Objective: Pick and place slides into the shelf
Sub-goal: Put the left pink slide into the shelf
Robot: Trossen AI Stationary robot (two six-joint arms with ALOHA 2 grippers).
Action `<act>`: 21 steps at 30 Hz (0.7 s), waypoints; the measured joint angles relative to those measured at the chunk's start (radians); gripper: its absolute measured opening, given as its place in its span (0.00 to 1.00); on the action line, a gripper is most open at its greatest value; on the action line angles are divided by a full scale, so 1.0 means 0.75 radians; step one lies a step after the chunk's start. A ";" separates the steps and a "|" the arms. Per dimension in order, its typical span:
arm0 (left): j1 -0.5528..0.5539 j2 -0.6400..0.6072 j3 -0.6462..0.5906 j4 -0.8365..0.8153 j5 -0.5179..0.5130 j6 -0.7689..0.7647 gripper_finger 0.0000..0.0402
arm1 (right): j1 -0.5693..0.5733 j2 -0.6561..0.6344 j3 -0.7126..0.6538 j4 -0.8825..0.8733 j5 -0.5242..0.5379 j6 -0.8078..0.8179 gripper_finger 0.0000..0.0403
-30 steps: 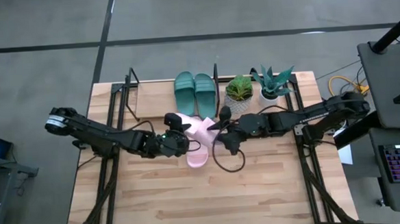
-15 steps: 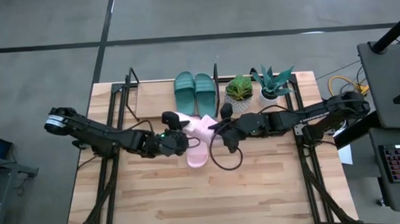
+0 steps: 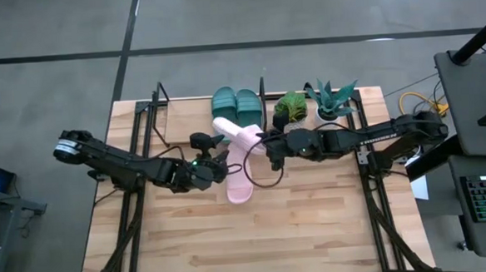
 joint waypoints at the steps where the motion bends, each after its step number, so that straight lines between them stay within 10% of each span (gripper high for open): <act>1: 0.000 0.005 0.004 0.002 0.001 0.000 0.72 | -0.013 0.001 -0.001 0.017 0.000 0.020 0.02; 16: -0.003 0.211 0.119 0.095 -0.039 0.156 0.73 | -0.059 0.229 -0.001 0.322 0.010 -0.049 0.02; 21: -0.007 0.188 0.101 0.077 -0.072 0.112 0.73 | -0.054 0.255 -0.001 0.310 0.227 -0.059 0.02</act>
